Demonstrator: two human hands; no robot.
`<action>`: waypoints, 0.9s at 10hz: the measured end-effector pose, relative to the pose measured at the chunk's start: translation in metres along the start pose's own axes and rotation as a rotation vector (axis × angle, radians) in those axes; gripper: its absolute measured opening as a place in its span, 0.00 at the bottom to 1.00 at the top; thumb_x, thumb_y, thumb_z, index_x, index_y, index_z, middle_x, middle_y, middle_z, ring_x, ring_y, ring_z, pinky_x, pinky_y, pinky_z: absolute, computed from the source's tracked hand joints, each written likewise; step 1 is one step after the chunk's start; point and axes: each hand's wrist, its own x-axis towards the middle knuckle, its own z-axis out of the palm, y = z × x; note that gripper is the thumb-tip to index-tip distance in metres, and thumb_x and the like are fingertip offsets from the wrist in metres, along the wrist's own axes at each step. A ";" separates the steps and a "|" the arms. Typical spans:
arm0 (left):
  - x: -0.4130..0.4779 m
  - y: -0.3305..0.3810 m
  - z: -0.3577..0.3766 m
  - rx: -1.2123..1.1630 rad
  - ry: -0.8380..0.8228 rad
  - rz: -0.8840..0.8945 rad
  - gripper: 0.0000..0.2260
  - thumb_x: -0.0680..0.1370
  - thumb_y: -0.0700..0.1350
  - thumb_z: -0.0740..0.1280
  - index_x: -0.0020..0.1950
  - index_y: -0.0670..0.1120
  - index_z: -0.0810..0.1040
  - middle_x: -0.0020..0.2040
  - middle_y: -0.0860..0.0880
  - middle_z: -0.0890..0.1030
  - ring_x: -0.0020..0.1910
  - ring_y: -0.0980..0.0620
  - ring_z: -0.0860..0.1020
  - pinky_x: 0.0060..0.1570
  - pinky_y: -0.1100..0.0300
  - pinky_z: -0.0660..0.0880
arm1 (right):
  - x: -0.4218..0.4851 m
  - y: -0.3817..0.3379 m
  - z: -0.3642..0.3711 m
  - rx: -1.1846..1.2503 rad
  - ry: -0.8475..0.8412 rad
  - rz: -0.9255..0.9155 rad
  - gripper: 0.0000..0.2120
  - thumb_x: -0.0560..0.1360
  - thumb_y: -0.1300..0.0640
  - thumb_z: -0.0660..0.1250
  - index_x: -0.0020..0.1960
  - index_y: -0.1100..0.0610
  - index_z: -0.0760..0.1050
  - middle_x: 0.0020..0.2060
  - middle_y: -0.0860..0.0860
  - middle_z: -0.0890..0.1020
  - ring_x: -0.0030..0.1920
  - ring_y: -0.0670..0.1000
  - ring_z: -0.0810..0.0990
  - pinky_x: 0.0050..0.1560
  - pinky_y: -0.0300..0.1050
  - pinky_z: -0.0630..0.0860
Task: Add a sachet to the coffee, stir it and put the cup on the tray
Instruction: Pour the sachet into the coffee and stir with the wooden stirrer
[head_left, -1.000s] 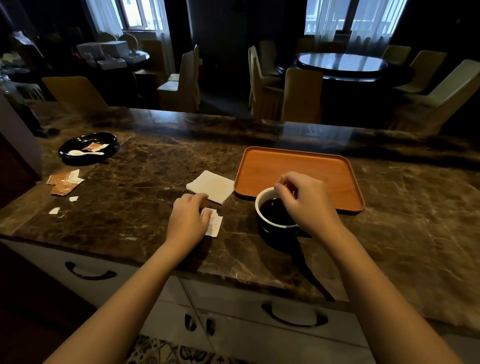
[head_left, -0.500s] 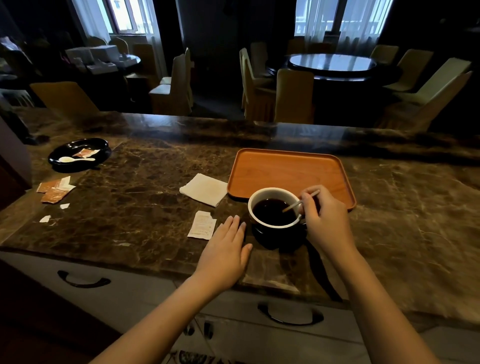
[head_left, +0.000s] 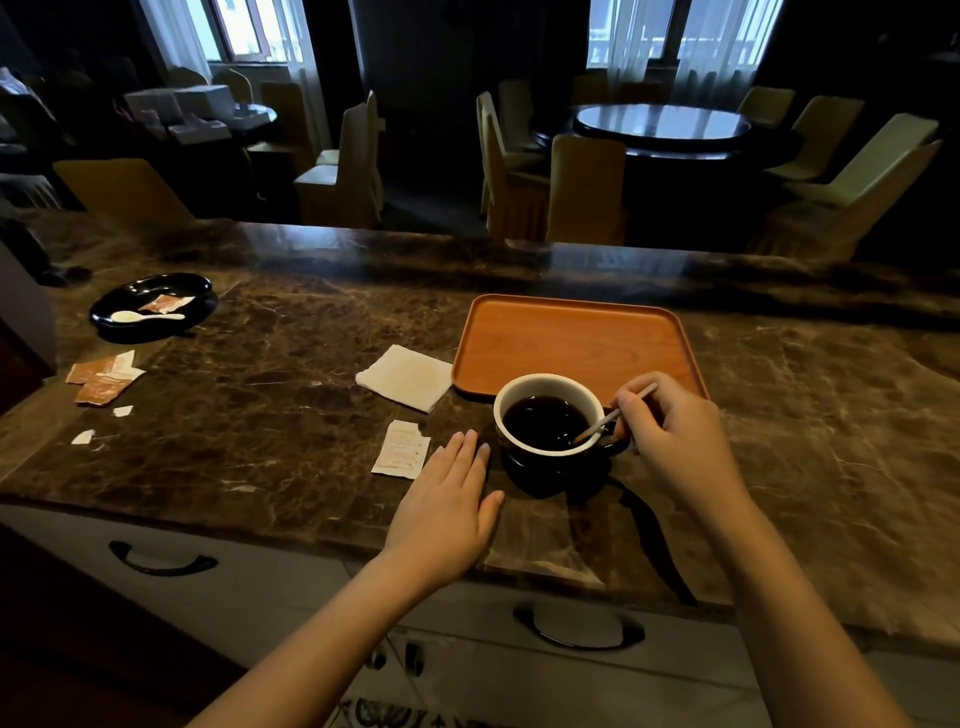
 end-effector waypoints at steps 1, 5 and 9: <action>0.000 0.000 0.000 -0.002 0.004 0.001 0.25 0.80 0.56 0.47 0.74 0.48 0.50 0.77 0.49 0.49 0.75 0.54 0.45 0.69 0.61 0.39 | 0.004 0.002 0.002 -0.008 0.058 -0.006 0.06 0.77 0.58 0.60 0.44 0.55 0.75 0.34 0.50 0.80 0.36 0.48 0.79 0.34 0.42 0.77; -0.001 0.000 0.001 -0.004 0.012 -0.006 0.25 0.79 0.56 0.47 0.74 0.49 0.50 0.77 0.50 0.49 0.75 0.54 0.45 0.69 0.61 0.39 | 0.003 -0.005 0.030 0.143 0.001 0.035 0.07 0.78 0.58 0.59 0.47 0.56 0.75 0.35 0.51 0.81 0.35 0.48 0.79 0.38 0.41 0.76; -0.001 0.000 0.003 -0.017 0.028 -0.012 0.25 0.79 0.56 0.48 0.74 0.49 0.50 0.77 0.49 0.50 0.75 0.54 0.45 0.71 0.60 0.41 | 0.005 -0.009 -0.005 -0.057 -0.082 -0.016 0.07 0.78 0.57 0.60 0.43 0.54 0.75 0.34 0.50 0.80 0.35 0.47 0.79 0.33 0.41 0.75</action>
